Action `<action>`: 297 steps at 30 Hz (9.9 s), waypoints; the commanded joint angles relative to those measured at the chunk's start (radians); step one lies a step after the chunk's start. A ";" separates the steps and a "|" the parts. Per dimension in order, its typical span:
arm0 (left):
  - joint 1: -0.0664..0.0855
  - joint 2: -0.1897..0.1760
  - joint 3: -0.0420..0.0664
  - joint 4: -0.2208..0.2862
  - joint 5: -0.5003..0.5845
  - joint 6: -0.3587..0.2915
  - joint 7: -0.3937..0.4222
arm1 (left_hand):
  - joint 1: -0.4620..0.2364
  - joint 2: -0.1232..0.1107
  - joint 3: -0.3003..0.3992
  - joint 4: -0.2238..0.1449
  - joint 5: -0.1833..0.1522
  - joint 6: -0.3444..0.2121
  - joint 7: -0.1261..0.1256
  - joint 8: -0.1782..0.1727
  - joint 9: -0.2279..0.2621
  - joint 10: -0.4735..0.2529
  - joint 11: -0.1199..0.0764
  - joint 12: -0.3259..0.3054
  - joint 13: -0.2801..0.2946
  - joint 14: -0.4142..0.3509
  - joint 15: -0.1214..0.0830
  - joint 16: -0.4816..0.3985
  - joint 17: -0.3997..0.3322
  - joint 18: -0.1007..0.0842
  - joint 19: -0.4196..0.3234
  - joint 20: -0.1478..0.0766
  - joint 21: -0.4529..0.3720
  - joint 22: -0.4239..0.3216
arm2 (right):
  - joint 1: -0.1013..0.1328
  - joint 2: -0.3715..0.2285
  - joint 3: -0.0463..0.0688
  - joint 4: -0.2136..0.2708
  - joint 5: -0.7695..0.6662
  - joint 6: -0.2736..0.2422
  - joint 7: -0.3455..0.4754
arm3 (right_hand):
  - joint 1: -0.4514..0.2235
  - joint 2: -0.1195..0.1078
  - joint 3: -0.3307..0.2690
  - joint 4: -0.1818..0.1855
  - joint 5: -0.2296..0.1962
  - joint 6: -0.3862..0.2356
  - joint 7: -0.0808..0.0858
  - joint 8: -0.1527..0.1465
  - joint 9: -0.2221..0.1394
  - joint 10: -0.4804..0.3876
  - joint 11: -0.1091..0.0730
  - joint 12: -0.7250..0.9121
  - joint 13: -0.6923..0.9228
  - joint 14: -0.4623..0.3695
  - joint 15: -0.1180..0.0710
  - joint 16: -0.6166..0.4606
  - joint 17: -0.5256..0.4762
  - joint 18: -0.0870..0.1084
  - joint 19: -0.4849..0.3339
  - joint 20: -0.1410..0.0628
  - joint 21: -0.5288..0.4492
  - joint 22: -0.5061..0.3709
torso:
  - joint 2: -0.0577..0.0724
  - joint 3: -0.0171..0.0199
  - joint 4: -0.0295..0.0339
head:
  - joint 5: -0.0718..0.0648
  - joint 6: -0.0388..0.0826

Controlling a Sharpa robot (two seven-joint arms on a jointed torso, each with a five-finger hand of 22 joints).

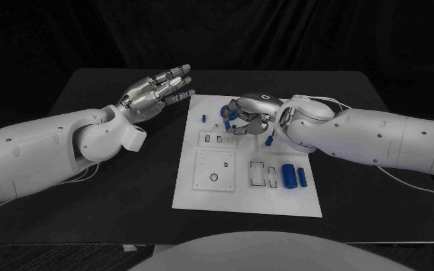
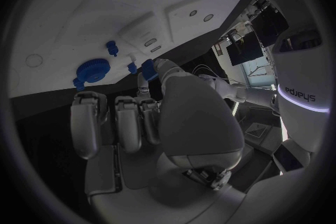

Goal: Assemble the parts on the task board

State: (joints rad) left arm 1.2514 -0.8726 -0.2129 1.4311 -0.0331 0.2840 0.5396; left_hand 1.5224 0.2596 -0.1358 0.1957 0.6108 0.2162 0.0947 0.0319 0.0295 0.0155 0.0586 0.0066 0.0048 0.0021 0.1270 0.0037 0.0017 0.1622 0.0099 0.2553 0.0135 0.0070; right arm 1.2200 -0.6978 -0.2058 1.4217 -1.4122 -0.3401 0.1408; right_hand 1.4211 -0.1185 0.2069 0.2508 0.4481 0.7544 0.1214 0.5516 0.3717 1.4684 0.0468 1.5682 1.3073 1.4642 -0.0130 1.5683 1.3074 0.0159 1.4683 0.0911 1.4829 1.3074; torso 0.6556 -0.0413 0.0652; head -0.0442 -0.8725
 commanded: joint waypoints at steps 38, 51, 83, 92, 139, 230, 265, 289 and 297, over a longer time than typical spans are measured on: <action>-0.002 0.011 0.001 -0.009 0.003 0.030 -0.014 | 0.005 0.005 0.004 -0.005 0.007 -0.005 0.000 0.002 0.001 -0.002 0.007 0.000 0.000 -0.002 -0.007 -0.004 -0.002 0.018 -0.002 -0.004 -0.005 -0.002 | -0.050 0.027 0.000 -0.028 -0.033 -0.001 -0.069 | -0.006 -0.007 -0.002 -0.017 -0.016 0.014 0.007 -0.020 -0.007 0.102 0.012 0.003 0.264 0.107 0.011 0.003 0.263 0.019 0.012 0.015 -0.026 0.216 | 0.000 0.0001 -0.0008 | -0.002 0.000; -0.004 0.012 0.001 -0.011 0.003 0.032 -0.019 | 0.005 0.006 0.005 -0.006 0.007 -0.005 0.000 0.002 0.001 -0.002 0.007 -0.001 0.000 -0.002 -0.008 -0.004 -0.002 0.018 -0.002 -0.005 -0.005 -0.002 | -0.050 0.028 0.000 -0.035 -0.033 0.026 -0.072 | -0.015 -0.007 -0.006 -0.030 -0.046 0.006 0.012 -0.043 -0.015 0.102 0.016 0.003 0.264 0.107 0.015 0.003 0.263 0.022 0.005 0.020 -0.037 0.212 | 0.000 0.0009 -0.0014 | -0.004 0.000; -0.005 0.013 0.001 -0.013 0.003 0.034 -0.024 | 0.005 0.006 0.008 -0.008 0.007 -0.002 0.000 0.003 0.001 -0.005 0.006 -0.002 -0.001 -0.002 -0.010 -0.004 -0.002 0.018 -0.002 -0.007 -0.005 -0.002 | -0.050 0.036 0.000 -0.044 -0.033 0.044 -0.062 | -0.045 -0.006 -0.041 -0.061 -0.204 -0.113 0.014 -0.150 -0.063 0.102 0.003 0.003 0.264 0.107 0.005 0.003 0.263 0.027 -0.007 0.012 -0.060 0.206 | 0.000 0.0011 -0.0005 | -0.005 0.000; -0.005 0.009 0.001 -0.012 0.003 0.031 -0.023 | 0.005 0.006 0.008 -0.008 0.007 -0.002 0.000 0.003 0.001 -0.005 0.006 -0.002 -0.001 -0.002 -0.010 -0.004 -0.002 0.018 -0.002 -0.007 -0.005 -0.002 | -0.050 0.017 0.000 -0.034 -0.033 -0.062 -0.015 | -0.081 -0.078 -0.111 0.042 -0.391 -0.211 0.008 -0.210 -0.131 0.102 -0.002 0.003 0.264 0.107 0.001 0.003 0.263 0.029 -0.009 0.008 -0.068 0.205 | 0.000 0.0015 -0.0008 | 0.000 0.000; 0.279 0.105 0.002 0.018 -1.108 -0.183 -0.518 | -0.239 -0.011 -0.205 0.093 -0.418 0.647 0.034 0.313 0.135 1.555 0.007 1.564 1.566 1.569 -0.113 1.567 1.569 -0.109 1.394 -0.135 1.446 1.307 | 0.100 -0.359 0.000 0.222 0.148 -0.530 0.281 | -0.319 0.266 -0.404 0.039 -0.116 0.025 0.006 -0.033 -0.141 0.102 0.011 0.003 0.264 0.107 0.010 0.003 0.263 -0.016 0.102 0.017 0.088 0.263 | 0.000 0.0204 -0.0120 | 0.026 0.000; 0.173 0.608 0.003 -0.416 -0.856 0.234 -1.219 | -0.346 -0.093 -0.010 0.021 -0.473 0.849 -0.025 0.206 0.302 1.555 -0.062 1.564 1.566 1.569 -0.180 1.567 1.569 -0.132 1.478 -0.197 1.497 1.440 | 0.078 -0.257 0.000 0.146 0.153 -0.440 0.167 | -0.207 0.241 -0.429 0.033 -0.093 0.051 0.000 -0.034 -0.157 0.102 0.006 0.003 0.264 0.107 0.006 0.003 0.263 -0.016 0.102 0.013 0.088 0.263 | -0.048 0.0694 -0.0860 | 0.121 0.000; 0.131 0.614 0.003 -0.433 -0.857 0.222 -1.186 | -0.377 -0.100 -0.001 0.035 -0.494 0.828 -0.015 0.173 0.325 1.555 -0.052 1.564 1.566 1.569 -0.172 1.567 1.569 -0.132 1.478 -0.189 1.494 1.441 | 0.073 -0.252 0.000 0.139 0.153 -0.411 0.158 | -0.207 0.241 -0.432 0.035 -0.094 0.053 0.000 -0.034 -0.157 0.102 0.006 0.003 0.264 0.107 0.006 0.003 0.263 -0.016 0.102 0.012 0.088 0.263 | -0.052 0.0639 -0.0858 | 0.119 0.000; 0.117 0.623 0.003 -0.443 -0.857 0.231 -1.185 | -0.342 -0.110 0.035 -0.007 -0.451 0.836 -0.018 0.156 0.343 1.555 -0.055 1.564 1.566 1.569 -0.174 1.567 1.569 -0.131 1.478 -0.190 1.492 1.442 | 0.071 -0.251 0.000 0.137 0.153 -0.401 0.155 | -0.206 0.241 -0.432 0.035 -0.095 0.054 0.000 -0.033 -0.157 0.102 0.005 0.003 0.264 0.107 0.006 0.003 0.263 -0.016 0.102 0.012 0.088 0.263 | -0.055 0.0635 -0.0861 | 0.119 0.000; 0.116 0.624 0.003 -0.446 -0.857 0.236 -1.183 | -0.340 -0.110 0.037 -0.009 -0.448 0.836 -0.018 0.155 0.344 1.555 -0.055 1.564 1.566 1.569 -0.174 1.567 1.569 -0.130 1.475 -0.190 1.489 1.437 | 0.071 -0.250 0.000 0.136 0.153 -0.399 0.153 | -0.205 0.241 -0.433 0.035 -0.096 0.055 -0.001 -0.033 -0.157 0.102 0.005 0.003 0.264 0.107 0.006 0.003 0.263 -0.016 0.102 0.012 0.088 0.263 | -0.056 0.0626 -0.0866 | 0.119 0.000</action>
State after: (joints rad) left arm 1.3693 -0.2515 -0.2110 0.9849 -0.8929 0.5086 -0.6600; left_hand 1.1725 0.1464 -0.1026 0.1902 0.1586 1.0506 0.0785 0.1932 0.3715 1.4666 0.0021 1.5684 1.3080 1.4670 -0.0516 1.5682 1.3074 0.0372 1.4658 0.0677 1.5058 1.3080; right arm 1.2934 -0.9475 -0.2065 1.5572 -1.2572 -0.7443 0.3123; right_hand 1.2070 0.1222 -0.2192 0.2854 0.3516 0.8026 0.1232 0.5198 0.2153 1.4667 0.0555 1.5682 1.3075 1.4669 -0.0069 1.5682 1.3074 0.0077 1.4666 0.1037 1.5681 1.3079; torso 0.6002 0.0217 -0.0210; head 0.0746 -0.8725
